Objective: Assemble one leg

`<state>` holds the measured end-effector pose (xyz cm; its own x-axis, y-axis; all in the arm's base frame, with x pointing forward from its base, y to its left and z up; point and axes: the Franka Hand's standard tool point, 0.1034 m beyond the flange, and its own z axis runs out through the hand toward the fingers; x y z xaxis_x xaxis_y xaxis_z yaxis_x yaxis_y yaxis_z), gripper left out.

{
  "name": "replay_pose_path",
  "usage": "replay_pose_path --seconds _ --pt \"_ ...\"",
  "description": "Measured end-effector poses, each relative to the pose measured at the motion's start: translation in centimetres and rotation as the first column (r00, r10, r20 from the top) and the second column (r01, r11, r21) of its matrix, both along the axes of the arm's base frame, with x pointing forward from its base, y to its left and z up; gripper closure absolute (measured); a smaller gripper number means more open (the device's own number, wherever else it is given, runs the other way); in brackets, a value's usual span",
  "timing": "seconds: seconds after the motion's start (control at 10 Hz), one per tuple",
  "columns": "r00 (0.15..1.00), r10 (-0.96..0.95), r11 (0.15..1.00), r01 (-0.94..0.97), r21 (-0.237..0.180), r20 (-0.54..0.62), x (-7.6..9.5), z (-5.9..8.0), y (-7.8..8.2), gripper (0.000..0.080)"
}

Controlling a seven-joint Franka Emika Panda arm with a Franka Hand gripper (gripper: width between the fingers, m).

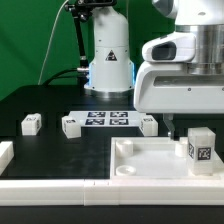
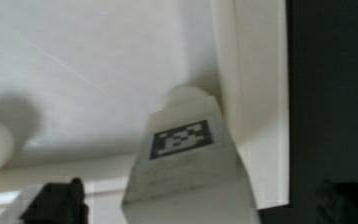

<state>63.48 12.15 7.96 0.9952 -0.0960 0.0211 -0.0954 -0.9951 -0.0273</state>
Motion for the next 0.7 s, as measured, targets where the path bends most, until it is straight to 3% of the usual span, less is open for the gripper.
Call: replay_pose_path --seconds 0.1,0.3,0.4,0.5,0.7 --pt "0.999 0.044 0.999 -0.044 -0.001 0.001 0.03 0.00 -0.21 0.0150" --pt "0.999 0.037 0.999 -0.037 -0.001 0.001 0.04 0.00 -0.25 0.0374" --pt "1.000 0.016 1.000 -0.016 0.000 0.000 0.03 -0.01 -0.23 0.0374" --pt "1.000 -0.003 1.000 0.003 0.001 0.000 0.03 -0.01 -0.23 0.0509" --pt "1.000 -0.015 1.000 0.015 0.002 -0.001 0.03 -0.01 -0.21 0.0509"
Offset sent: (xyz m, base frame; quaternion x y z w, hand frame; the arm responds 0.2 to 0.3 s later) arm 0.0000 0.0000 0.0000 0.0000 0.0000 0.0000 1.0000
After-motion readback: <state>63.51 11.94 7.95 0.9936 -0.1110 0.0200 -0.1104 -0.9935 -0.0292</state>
